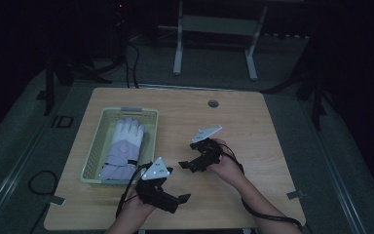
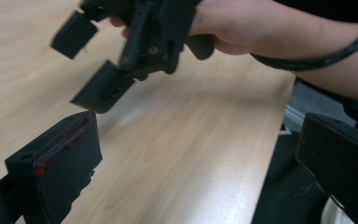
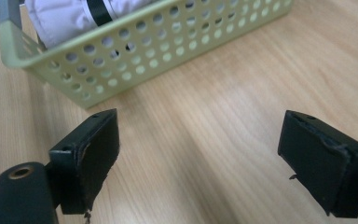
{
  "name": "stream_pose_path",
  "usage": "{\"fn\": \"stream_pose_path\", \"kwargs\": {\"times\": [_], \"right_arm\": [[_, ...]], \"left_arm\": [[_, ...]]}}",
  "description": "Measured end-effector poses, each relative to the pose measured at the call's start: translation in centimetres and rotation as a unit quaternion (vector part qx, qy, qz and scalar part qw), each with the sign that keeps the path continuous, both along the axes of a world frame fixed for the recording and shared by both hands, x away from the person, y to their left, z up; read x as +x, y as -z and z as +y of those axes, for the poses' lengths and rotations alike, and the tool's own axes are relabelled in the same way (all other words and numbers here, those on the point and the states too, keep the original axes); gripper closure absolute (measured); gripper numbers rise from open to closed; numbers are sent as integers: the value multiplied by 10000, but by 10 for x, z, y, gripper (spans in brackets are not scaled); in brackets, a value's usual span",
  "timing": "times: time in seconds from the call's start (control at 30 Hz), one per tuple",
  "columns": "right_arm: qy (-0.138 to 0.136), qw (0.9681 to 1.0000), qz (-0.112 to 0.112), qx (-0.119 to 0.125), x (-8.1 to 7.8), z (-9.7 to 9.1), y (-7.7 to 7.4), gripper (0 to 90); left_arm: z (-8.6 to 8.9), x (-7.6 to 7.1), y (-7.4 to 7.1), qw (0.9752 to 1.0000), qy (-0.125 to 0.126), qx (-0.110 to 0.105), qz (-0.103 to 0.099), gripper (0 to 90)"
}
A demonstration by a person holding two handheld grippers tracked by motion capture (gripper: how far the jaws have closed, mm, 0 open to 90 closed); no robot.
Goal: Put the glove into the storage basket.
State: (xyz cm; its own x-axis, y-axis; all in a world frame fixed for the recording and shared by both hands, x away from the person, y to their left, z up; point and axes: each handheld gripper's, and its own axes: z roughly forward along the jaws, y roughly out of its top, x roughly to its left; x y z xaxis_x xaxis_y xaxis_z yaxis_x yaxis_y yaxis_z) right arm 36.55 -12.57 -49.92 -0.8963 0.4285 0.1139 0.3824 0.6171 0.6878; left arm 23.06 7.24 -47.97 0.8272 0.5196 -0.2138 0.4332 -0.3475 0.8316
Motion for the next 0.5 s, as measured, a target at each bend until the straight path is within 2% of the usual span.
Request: {"fn": "stream_pose_path", "kwargs": {"times": [0.17,0.37,0.5], "right_arm": [[-42,10000,5,-51,-5,-9,11,125],[2,9999,99,-28,-8,-24,23,125],[19,9999,100,-22,-11,-33,28,125]], "left_arm": [[-15,0,11,9996,286,-23,78,3],[-33,1,26,9980,567,176,195,3],[-40,3,33,9971,701,197,204,3]]}}
